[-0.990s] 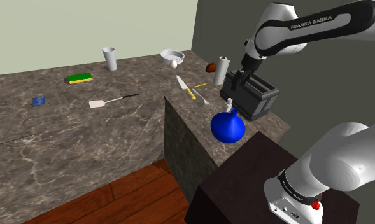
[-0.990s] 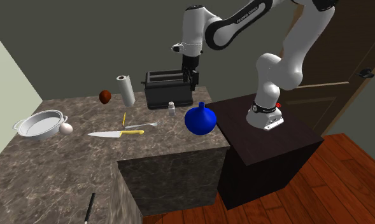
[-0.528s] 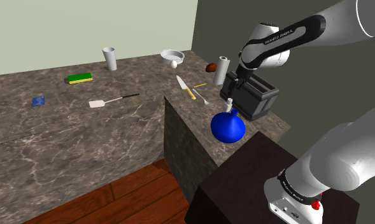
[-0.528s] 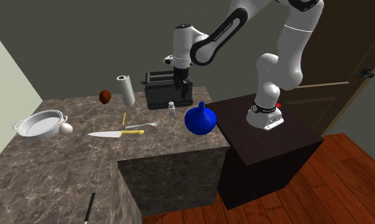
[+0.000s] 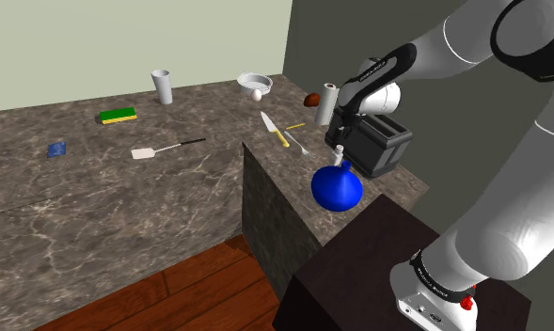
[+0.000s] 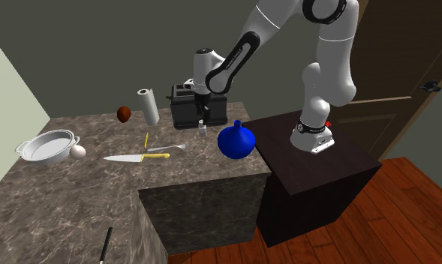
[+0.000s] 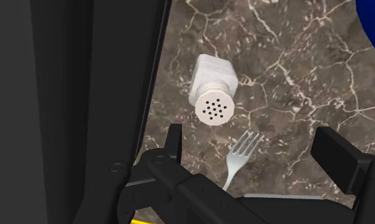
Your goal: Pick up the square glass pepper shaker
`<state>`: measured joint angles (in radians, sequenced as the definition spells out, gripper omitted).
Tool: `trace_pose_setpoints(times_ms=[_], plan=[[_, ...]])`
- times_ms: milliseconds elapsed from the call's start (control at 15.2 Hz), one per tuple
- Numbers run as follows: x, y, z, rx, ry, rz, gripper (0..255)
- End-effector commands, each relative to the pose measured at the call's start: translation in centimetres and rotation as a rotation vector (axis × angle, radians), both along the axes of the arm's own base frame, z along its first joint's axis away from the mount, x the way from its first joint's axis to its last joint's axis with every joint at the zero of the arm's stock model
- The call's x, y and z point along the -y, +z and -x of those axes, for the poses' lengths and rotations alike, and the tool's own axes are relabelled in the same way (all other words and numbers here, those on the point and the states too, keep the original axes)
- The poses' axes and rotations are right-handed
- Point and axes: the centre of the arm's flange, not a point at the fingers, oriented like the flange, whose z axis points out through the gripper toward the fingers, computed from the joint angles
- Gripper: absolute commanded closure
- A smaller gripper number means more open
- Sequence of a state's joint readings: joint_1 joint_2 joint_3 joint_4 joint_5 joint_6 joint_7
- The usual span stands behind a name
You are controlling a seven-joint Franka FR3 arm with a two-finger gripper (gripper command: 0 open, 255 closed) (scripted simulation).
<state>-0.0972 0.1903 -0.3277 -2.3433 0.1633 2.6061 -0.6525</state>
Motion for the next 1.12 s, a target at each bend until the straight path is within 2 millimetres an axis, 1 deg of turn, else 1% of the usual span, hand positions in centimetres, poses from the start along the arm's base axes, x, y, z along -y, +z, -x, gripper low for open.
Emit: trace_pose_setpoints(times_ms=[0,66,528,660,726,1056], plan=[[1.5,-1.9,-1.1,0.002,0.006,0.008,0],[1.9,-2.5,-1.4,0.002,0.008,0.01,0],[1.9,-6.2,-1.4,0.002,0.008,0.01,0],[1.9,-6.5,-1.4,0.002,0.008,0.01,0],[1.8,-6.6,-1.4,0.002,0.008,0.01,255],[1.8,-6.6,-1.4,0.003,0.008,0.01,255]])
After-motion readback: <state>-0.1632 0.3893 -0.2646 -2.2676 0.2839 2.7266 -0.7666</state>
